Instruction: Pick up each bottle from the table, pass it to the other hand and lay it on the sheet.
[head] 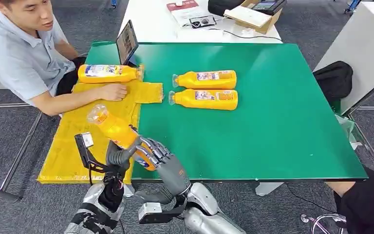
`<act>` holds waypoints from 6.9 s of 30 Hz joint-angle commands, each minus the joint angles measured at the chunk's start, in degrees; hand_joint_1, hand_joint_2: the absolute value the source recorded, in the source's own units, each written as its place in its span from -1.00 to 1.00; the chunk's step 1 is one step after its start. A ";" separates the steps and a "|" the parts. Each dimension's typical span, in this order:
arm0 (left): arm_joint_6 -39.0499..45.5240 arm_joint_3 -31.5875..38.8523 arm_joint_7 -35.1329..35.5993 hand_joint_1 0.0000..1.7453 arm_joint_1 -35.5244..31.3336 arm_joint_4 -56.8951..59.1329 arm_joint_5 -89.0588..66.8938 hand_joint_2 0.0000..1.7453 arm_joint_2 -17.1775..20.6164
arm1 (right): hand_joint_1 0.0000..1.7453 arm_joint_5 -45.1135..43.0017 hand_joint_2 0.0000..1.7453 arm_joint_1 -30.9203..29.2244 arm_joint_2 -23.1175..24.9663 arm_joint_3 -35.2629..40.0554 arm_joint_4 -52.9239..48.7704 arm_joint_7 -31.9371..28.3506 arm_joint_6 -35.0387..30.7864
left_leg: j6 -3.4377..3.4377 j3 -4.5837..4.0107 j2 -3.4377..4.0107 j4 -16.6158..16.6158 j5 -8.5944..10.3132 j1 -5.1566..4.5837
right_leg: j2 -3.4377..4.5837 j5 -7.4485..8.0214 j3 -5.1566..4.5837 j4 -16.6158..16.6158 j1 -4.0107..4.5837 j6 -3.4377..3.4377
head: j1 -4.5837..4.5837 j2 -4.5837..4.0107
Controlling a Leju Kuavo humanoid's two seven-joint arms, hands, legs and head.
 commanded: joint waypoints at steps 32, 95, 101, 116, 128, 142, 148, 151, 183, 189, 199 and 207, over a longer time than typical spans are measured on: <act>5.79 -12.62 14.49 1.00 -35.14 33.32 -91.30 1.00 12.42 | -1.00 0.76 -1.00 3.17 -3.44 -2.30 -12.06 -0.88 5.80 | -0.10 0.14 -0.16 0.08 0.02 0.09 | -0.14 -0.07 0.22 0.05 0.09 -0.13 | 0.02 0.00; -12.74 12.30 -17.86 -1.00 -15.64 18.08 -47.28 1.00 5.12 | -1.00 -1.21 1.00 6.08 -3.32 -4.78 -18.75 -0.88 -4.92 | -0.07 0.20 -0.06 0.03 0.06 0.00 | -0.07 -0.01 0.23 0.00 0.02 -0.09 | 0.00 0.00; -15.38 13.06 -13.72 -1.00 -8.76 1.18 -28.55 1.00 2.40 | -1.00 1.62 1.00 11.66 -1.02 -11.18 -32.56 -0.88 -4.92 | -0.08 0.13 -0.10 0.08 0.00 0.00 | -0.10 -0.08 0.20 0.06 0.02 -0.11 | 0.02 0.00; -16.42 12.34 -12.70 -1.00 -4.38 -6.10 -22.62 1.00 2.24 | -1.00 -1.65 1.00 14.07 -0.34 -14.11 -37.20 -0.88 -4.92 | -0.11 0.17 -0.06 0.03 -0.01 0.02 | -0.05 -0.05 0.22 -0.01 0.04 -0.14 | 0.02 0.00; -9.84 11.26 -15.83 -1.00 19.03 -30.13 -21.05 1.00 2.06 | -1.00 -6.78 1.00 12.83 -5.87 -31.31 -17.95 5.50 7.63 | -0.07 0.29 0.07 -0.10 -0.15 0.02 | 0.06 -0.06 0.34 -0.26 0.05 -0.09 | 0.02 0.00; 7.75 7.17 -16.68 -1.00 16.22 -29.58 -31.94 1.00 1.45 | -1.00 16.25 1.00 -1.23 -11.53 -26.72 5.75 19.11 10.87 | 0.05 0.11 -0.01 -0.03 -0.02 0.00 | 0.01 0.03 0.19 -0.17 0.05 -0.04 | 0.00 0.00; 9.94 6.72 -16.53 -1.00 14.49 -28.04 -32.94 1.00 1.31 | -1.00 17.69 1.00 -3.41 -11.95 -26.10 8.89 20.22 11.50 | 0.07 0.01 -0.04 0.01 0.02 -0.03 | -0.02 0.06 0.10 -0.13 0.01 0.00 | 0.00 0.00; 10.25 6.55 -16.46 -1.00 14.45 -27.93 -32.88 1.00 1.51 | -1.00 19.36 1.00 -4.11 -12.20 -25.32 9.99 21.19 10.84 | 0.10 -0.06 -0.03 -0.02 0.06 -0.07 | 0.00 0.09 0.01 -0.13 -0.02 0.04 | 0.00 0.00; 7.31 4.93 -11.94 -1.00 9.16 -20.96 -30.95 1.00 2.57 | -1.00 29.60 1.00 -21.43 -10.98 -18.96 30.71 31.20 22.97 | 0.07 0.07 -0.07 -0.01 0.08 -0.07 | -0.05 0.08 0.15 -0.12 -0.01 0.01 | 0.00 0.00; 6.38 4.53 -11.86 -1.00 7.51 -18.27 -30.31 1.00 2.66 | 1.00 26.68 1.00 -22.53 -10.60 -19.21 33.20 27.95 29.99 | 0.04 0.21 -0.10 -0.02 0.08 -0.05 | -0.08 0.08 0.29 -0.14 0.01 -0.04 | 0.00 0.00; 5.86 4.18 -12.06 -1.00 8.73 -18.81 -29.99 1.00 2.85 | 1.00 25.63 1.00 -22.10 -10.43 -17.22 34.34 26.84 36.22 | 0.06 0.50 -0.15 -0.07 0.10 -0.04 | -0.13 0.09 0.56 -0.22 0.02 -0.01 | 0.02 0.00; 2.63 3.58 -11.91 -1.00 10.20 -19.43 -29.01 1.00 3.42 | 1.00 18.48 1.00 -19.59 -10.44 -20.45 31.98 22.63 35.41 | 0.04 0.66 -0.18 -0.12 0.09 -0.01 | -0.16 0.08 0.72 -0.28 0.05 -0.03 | 0.00 0.00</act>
